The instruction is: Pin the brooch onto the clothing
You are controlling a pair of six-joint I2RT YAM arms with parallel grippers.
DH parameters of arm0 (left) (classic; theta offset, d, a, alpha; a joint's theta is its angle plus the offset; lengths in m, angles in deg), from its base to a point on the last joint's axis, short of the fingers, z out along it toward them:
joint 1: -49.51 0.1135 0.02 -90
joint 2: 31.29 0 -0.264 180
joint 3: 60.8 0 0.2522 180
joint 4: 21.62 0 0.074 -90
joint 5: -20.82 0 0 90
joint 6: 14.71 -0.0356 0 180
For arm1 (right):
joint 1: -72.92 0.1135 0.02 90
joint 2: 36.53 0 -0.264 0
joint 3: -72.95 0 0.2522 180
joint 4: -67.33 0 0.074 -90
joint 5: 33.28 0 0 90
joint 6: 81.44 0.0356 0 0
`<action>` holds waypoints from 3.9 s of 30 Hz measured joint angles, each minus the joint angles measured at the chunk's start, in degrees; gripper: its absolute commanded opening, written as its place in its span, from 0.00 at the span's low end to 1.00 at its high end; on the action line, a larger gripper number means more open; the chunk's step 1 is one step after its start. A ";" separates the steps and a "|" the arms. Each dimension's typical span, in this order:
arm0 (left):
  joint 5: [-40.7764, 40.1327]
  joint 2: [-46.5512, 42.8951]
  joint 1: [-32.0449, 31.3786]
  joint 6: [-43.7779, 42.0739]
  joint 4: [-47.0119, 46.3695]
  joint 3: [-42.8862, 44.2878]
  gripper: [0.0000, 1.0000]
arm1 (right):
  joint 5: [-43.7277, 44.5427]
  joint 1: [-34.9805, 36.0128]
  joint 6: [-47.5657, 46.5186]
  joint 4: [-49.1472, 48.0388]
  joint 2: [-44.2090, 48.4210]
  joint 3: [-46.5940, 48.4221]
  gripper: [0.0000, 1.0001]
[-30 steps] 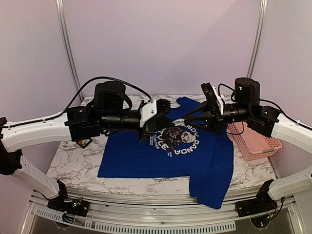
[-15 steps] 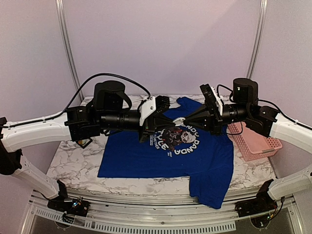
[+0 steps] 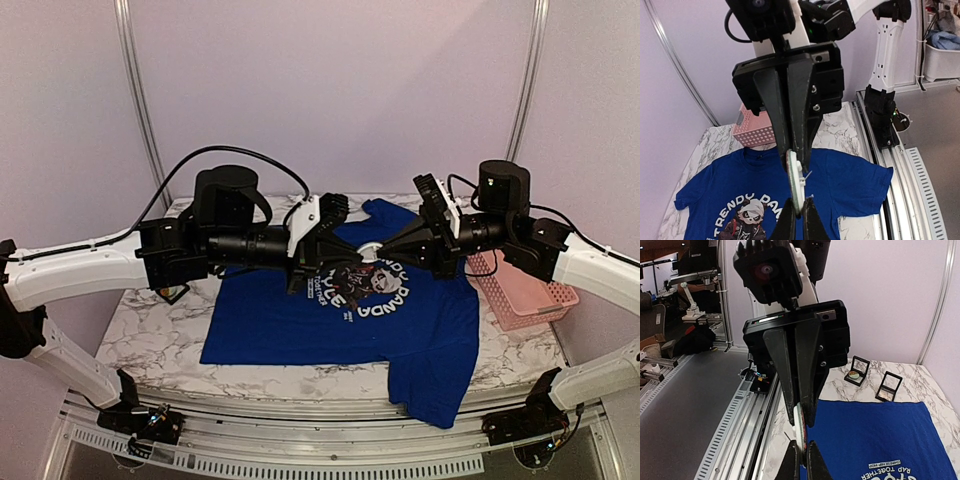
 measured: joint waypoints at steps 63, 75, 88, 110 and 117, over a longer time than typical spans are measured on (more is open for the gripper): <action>-8.44 23.47 13.99 -35.63 16.24 -0.94 0.61 | 43.19 -10.36 7.32 -19.80 -9.73 -24.90 0.00; -1.86 48.92 9.38 -30.69 26.12 28.96 0.72 | 44.46 -9.40 18.64 -27.87 -8.31 -31.89 0.00; -3.91 52.92 9.38 -35.85 31.76 35.67 0.00 | 45.40 -9.33 19.98 -29.59 -7.89 -31.95 0.00; 5.33 46.56 13.86 -41.55 49.86 36.52 0.01 | 36.33 -7.10 15.04 -47.41 -20.57 -32.41 0.00; 5.77 47.15 16.06 -44.26 48.76 35.69 0.46 | 35.47 -6.14 14.10 -49.62 -24.83 -32.28 0.00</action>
